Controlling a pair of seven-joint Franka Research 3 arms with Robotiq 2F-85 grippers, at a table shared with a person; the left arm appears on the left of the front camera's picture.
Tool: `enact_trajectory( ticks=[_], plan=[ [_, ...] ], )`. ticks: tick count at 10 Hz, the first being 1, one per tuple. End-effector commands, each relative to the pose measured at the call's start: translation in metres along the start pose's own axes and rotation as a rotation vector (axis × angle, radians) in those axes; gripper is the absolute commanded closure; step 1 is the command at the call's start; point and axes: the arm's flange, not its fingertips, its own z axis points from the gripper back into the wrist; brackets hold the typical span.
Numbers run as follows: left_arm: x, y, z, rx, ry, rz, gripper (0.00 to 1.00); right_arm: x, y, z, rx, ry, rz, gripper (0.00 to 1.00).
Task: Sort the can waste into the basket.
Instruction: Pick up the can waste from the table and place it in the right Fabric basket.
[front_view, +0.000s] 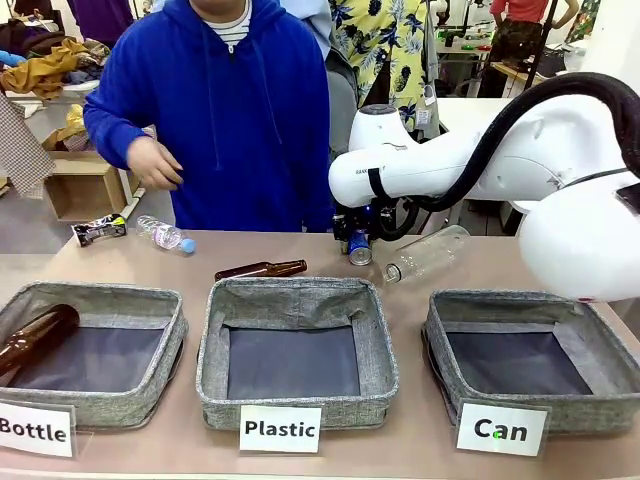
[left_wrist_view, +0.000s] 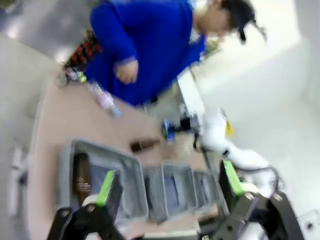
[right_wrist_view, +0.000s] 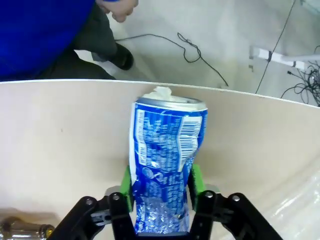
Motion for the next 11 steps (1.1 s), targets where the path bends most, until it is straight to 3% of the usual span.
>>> enact_trajectory(
  ticks=[1,2,4,6,8,10,11],
  plan=[
    [-0.020,-0.004,-0.042,-0.011,0.197,-0.067,0.00,-0.003,-0.006,0.013,-0.024,-0.026,-0.044,1.00],
    [-0.034,0.001,-0.067,0.020,0.264,-0.077,0.00,-0.005,-0.008,0.017,-0.028,-0.033,-0.049,0.95],
    [-0.055,0.005,-0.104,0.011,0.375,-0.078,0.00,-0.010,-0.021,0.040,0.001,-0.050,-0.057,1.00],
    [-0.068,0.012,-0.124,0.020,0.440,-0.070,0.00,-0.038,-0.047,0.097,0.096,-0.044,0.038,1.00],
    [-0.076,0.025,-0.134,0.058,0.479,-0.078,0.00,-0.107,-0.095,0.171,0.234,0.046,0.304,1.00],
    [-0.073,0.040,-0.144,0.139,0.446,-0.047,0.00,-0.185,-0.139,0.206,0.333,-0.017,0.494,1.00],
    [-0.044,0.021,-0.130,0.057,0.471,-0.043,0.00,-0.221,-0.162,0.208,0.346,-0.026,0.699,1.00]
  ],
)
